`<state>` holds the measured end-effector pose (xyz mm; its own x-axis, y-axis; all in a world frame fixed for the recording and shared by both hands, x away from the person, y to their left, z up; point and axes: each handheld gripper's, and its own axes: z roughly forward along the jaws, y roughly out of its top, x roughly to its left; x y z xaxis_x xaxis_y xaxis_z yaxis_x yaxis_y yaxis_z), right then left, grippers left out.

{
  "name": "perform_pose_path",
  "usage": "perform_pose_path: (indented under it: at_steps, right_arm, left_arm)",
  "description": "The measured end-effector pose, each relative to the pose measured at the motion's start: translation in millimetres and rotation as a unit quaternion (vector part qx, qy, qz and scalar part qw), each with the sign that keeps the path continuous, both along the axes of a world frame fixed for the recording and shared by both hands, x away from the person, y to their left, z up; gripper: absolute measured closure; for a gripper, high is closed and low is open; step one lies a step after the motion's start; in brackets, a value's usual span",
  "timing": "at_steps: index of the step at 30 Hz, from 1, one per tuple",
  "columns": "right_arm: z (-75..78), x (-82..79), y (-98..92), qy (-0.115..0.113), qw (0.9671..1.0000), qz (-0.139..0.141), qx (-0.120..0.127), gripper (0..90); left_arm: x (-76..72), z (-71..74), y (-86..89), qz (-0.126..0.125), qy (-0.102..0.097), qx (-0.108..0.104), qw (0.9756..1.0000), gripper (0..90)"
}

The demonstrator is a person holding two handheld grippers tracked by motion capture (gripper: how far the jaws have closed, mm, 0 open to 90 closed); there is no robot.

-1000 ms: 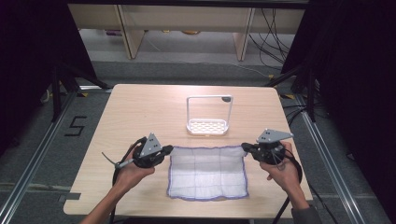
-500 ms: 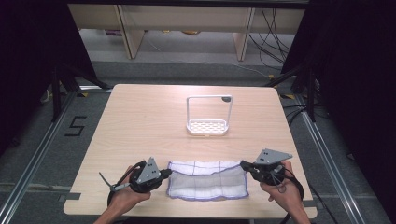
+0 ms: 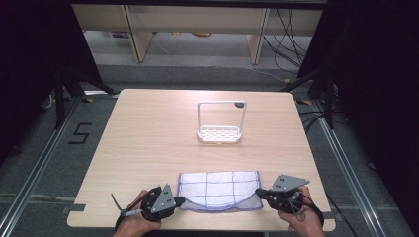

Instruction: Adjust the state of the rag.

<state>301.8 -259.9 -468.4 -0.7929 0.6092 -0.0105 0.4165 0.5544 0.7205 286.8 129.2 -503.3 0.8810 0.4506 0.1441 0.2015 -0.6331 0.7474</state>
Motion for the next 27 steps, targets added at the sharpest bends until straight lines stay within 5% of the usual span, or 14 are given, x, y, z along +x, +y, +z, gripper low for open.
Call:
perform_pose_path:
  at_steps: [5,6,7,8,12,14,16,18,21,24,26,27]
  right_arm:
    - [-4.9,-6.0,-3.2,0.019,0.9998,0.002,0.001,85.7]
    - [-4.8,-6.9,-3.8,0.018,0.9998,0.004,0.004,83.8]
    - [-4.9,-7.9,-4.6,0.018,0.9998,0.004,0.007,76.1]
    - [-3.0,-9.8,-5.4,0.029,0.9994,-0.011,0.017,63.9]
    - [7.3,-6.6,-14.1,0.009,0.9979,-0.042,0.047,49.7]
    - [12.3,-0.9,-15.8,0.007,0.9949,-0.078,0.063,44.4]
    - [14.8,18.7,-14.5,0.017,0.9915,-0.118,0.051,41.7]
    - [13.3,25.5,-14.2,0.015,0.9908,-0.126,0.049,40.7]
    - [3.1,50.5,-11.9,0.018,0.9877,-0.152,0.035,41.5]
    - [-6.9,68.7,-5.9,0.042,0.9876,-0.151,0.002,42.3]
    - [-8.0,70.2,-3.8,0.048,0.9872,-0.152,0.002,42.4]
    - [-10.8,73.0,-3.2,0.036,0.9893,-0.142,0.0,43.0]
  left_arm:
    - [-4.3,-2.7,0.4,-0.013,0.008,0.013,0.9998,81.3]
    - [-5.4,-4.1,1.3,-0.005,0.027,-0.009,0.9996,81.3]
    - [-5.0,-3.3,2.7,-0.004,0.029,-0.016,0.9995,71.1]
    - [-6.4,1.1,4.1,0.007,0.036,-0.051,0.998,57.9]
    - [-0.5,16.0,9.9,0.016,0.022,-0.071,0.9971,46.2]
    - [10.4,22.7,12.3,0.034,0.023,-0.078,0.9961,44.4]
    - [34.8,27.3,15.6,0.051,0.031,-0.076,0.9953,42.0]
    - [43.0,26.2,14.1,0.062,0.036,-0.091,0.9932,41.8]
    - [72.1,22.9,15.5,0.082,0.052,-0.074,0.9926,41.7]
    - [89.2,15.2,12.8,0.099,0.064,-0.069,0.9907,41.7]
    - [95.3,8.2,8.2,0.101,0.074,-0.063,0.99,41.6]
    - [95.9,5.1,5.5,0.097,0.08,-0.059,0.9903,41.5]
